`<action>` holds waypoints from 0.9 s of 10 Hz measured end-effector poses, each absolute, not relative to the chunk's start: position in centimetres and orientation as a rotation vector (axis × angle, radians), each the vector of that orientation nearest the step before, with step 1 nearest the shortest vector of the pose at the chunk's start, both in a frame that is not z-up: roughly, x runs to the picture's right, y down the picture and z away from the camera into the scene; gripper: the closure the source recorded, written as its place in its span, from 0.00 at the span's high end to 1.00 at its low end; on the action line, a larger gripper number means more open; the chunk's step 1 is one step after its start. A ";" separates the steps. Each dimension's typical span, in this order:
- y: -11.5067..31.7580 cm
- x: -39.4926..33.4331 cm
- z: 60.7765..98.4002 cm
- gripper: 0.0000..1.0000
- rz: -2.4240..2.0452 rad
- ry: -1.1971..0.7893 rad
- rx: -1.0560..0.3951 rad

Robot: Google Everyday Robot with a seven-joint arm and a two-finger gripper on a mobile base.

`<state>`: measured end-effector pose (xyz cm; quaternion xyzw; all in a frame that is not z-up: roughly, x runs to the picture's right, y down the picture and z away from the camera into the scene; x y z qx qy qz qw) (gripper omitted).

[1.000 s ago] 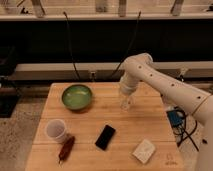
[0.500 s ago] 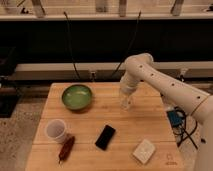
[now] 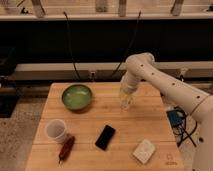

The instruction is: Knock the bottle over

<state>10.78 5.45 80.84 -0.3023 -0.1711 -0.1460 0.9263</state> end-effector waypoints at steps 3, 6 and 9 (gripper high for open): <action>5.3 11.0 81.0 0.00 -0.303 -0.359 -0.625; 4.9 11.6 81.2 0.00 -0.300 -0.364 -0.626; 4.6 12.1 81.3 0.00 -0.298 -0.367 -0.624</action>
